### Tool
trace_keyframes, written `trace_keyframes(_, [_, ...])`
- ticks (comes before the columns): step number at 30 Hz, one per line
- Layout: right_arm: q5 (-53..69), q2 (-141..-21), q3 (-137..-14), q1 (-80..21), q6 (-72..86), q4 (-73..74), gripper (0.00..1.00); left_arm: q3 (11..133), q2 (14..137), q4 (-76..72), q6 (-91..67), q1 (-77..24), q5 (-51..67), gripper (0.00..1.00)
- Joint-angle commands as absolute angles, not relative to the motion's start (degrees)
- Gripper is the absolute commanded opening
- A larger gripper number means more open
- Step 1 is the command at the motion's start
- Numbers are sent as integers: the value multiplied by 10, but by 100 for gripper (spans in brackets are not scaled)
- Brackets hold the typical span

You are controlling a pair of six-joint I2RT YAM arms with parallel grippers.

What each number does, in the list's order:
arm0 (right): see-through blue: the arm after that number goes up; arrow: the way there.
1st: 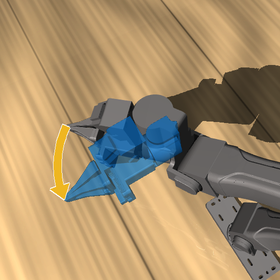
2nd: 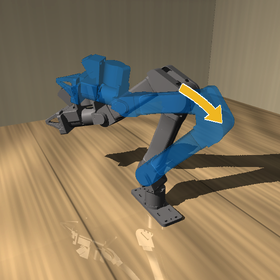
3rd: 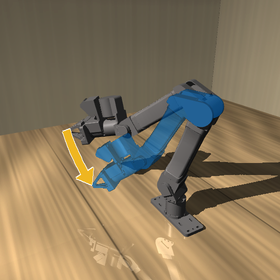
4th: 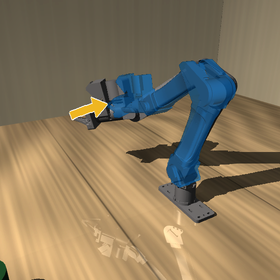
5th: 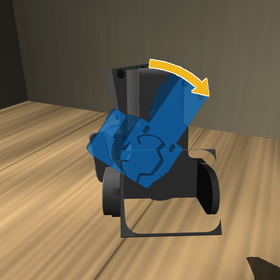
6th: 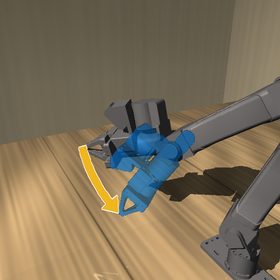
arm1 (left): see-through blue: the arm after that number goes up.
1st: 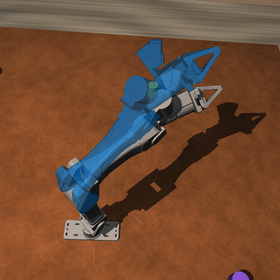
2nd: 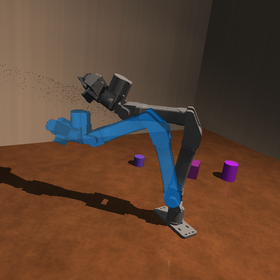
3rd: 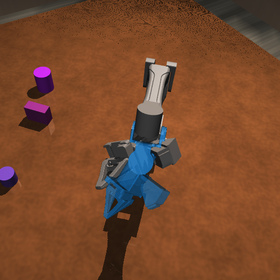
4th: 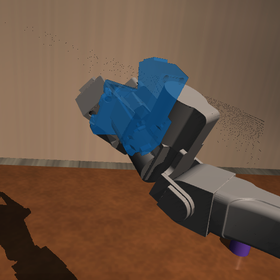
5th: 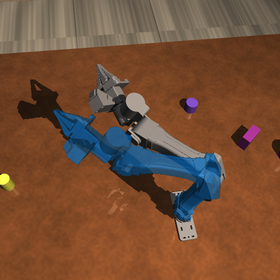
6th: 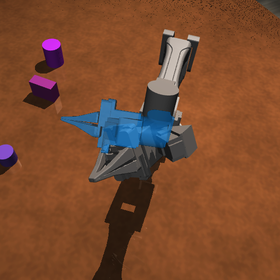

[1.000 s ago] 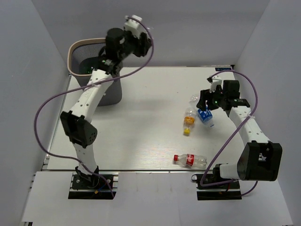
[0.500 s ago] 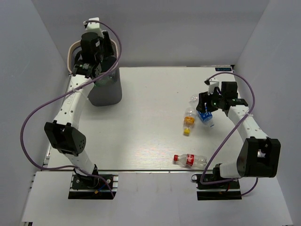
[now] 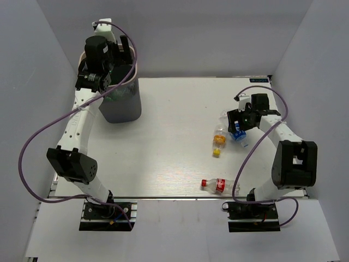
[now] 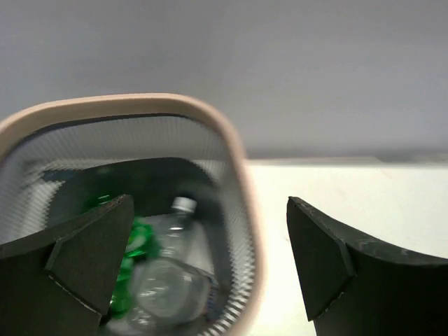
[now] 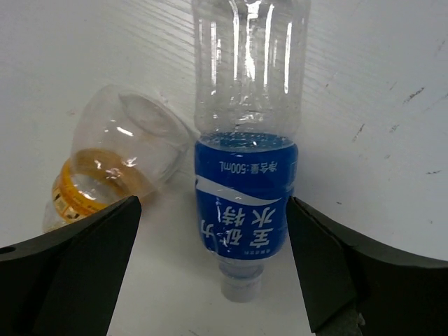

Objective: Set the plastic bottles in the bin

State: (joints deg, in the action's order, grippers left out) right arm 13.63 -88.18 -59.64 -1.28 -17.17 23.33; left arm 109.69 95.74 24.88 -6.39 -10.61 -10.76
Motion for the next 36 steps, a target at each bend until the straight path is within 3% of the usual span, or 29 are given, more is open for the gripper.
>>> trace_keyframes(1, [90,-908,-634,-16,-184,200,90,1069,892,205,-28,-120,99,99])
trace_keyframes(3, [82,-929,-653,-14,-185,198,90,1056,886,185,-35,-126,265,99])
trace_keyframes(6, [73,-971,-670,-15,-188,207,90,1007,891,177,-76,-148,389,99])
trace_keyframes(9, [73,-1006,-691,-15,-197,214,88,876,841,156,-76,-182,400,99])
trace_keyframes(16, [96,-1043,-700,-17,-213,224,80,726,801,189,-71,-239,373,99])
trace_keyframes(20, [114,-1038,-728,-14,-216,243,51,590,787,151,-95,-258,355,99])
trace_keyframes(21, [124,-1035,-735,-15,-228,247,35,568,787,138,-101,-272,355,99])
trace_keyframes(23, [141,-1027,-785,-14,-242,272,18,515,774,112,-121,-286,349,99])
trace_keyframes(24, [162,-1024,-802,-17,-246,291,14,499,774,105,-121,-292,349,99])
trace_keyframes(29, [324,-1041,-1038,-43,-250,331,13,432,758,84,-136,-314,330,99])
trace_keyframes(31, [369,-1055,-1075,-61,-231,307,13,425,758,83,-136,-320,330,99])
trace_keyframes(32, [434,-1060,-1098,-80,-222,274,13,420,764,83,-136,-326,330,99])
trace_keyframes(36, [497,-1075,-1126,-168,-136,67,13,414,775,83,-136,-337,323,99])
